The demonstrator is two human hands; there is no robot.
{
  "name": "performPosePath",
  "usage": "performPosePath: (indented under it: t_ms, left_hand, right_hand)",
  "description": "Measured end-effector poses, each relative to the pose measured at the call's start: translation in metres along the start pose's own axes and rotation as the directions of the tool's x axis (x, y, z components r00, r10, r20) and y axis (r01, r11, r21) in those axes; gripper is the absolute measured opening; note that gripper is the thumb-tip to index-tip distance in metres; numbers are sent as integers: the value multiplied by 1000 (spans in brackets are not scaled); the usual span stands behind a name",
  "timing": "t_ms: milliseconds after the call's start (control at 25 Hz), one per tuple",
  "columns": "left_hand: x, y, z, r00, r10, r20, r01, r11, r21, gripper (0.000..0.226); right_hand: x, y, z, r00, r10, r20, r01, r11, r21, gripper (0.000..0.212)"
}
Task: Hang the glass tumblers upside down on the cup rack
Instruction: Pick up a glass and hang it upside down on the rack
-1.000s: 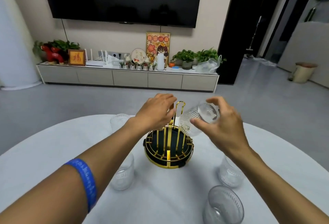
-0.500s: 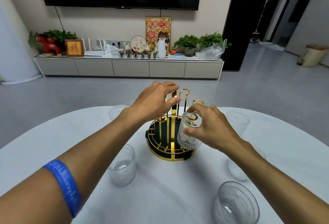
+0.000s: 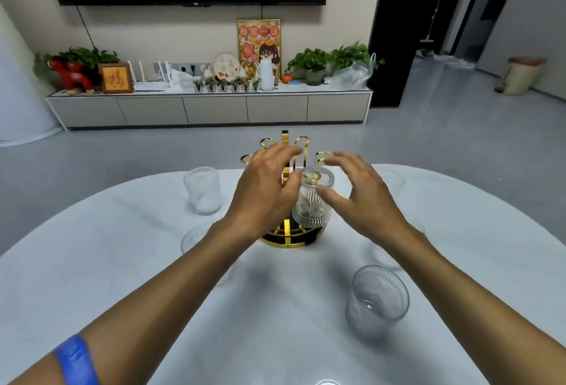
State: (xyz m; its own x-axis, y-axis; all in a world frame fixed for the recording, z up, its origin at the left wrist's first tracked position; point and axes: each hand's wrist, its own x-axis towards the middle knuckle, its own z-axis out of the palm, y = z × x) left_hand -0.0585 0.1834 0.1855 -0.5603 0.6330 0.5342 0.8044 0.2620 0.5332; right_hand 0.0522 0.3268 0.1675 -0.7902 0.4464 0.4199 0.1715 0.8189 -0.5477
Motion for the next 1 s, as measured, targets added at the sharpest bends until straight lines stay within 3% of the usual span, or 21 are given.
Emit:
performPosePath:
  t_ms: [40,120,200,280,400,480,560,600,680,720,760,880,1000]
  left_hand:
    - [-26,12,7,999,40,18,-39,998,-39,36]
    - [-75,36,30,966,70,248,-58,997,-58,50]
    - [-105,54,59,839,-1,544,6,1000,-8,85]
    - [-113,63,84,767,-81,637,62,997,51,103]
    - [-115,71,91,841,-130,525,108,991,72,88]
    - [-117,76,77,916,-56,397,62,998,-4,78]
    - [-109,80,52,972,89,216,-63,990,-125,73]
    - [-103,83,39,979,165,121,-145,976,-161,72]
    - [-87,92,15,952,307,0,-303,941,-151,67]
    - [-79,95,5,930,366,-33,-367,923,-117,66]
    - [-70,96,-4,911,411,-41,-413,907,-80,64]
    - [-41,80,-23,892,447,63,-441,893,-85,68]
    - [5,42,-31,967,244,67,-240,969,-59,51]
  right_hand:
    - [-17,4,-8,992,46,-119,-38,997,73,35]
    - [-59,14,-19,952,212,-222,-155,957,247,17]
    - [-100,22,-23,912,360,-197,-278,895,349,13]
    - [-129,28,-25,889,426,-167,-346,865,364,14]
    - [-156,27,-38,882,451,-134,-396,865,308,14]
    - [-166,22,-49,872,471,-132,-435,871,228,13]
    - [-157,9,-59,830,558,-13,-533,799,278,22]
    - [-147,0,-63,790,599,134,-592,686,423,30]
    - [-119,-20,-68,727,508,462,-648,286,706,42]
    - [-104,-28,-71,723,444,530,-642,148,753,42]
    - [-90,-34,-71,728,416,545,-629,87,773,42]
    - [-49,-34,-70,773,421,475,-552,77,830,36]
    - [-2,-10,-77,857,462,229,-385,279,879,37]
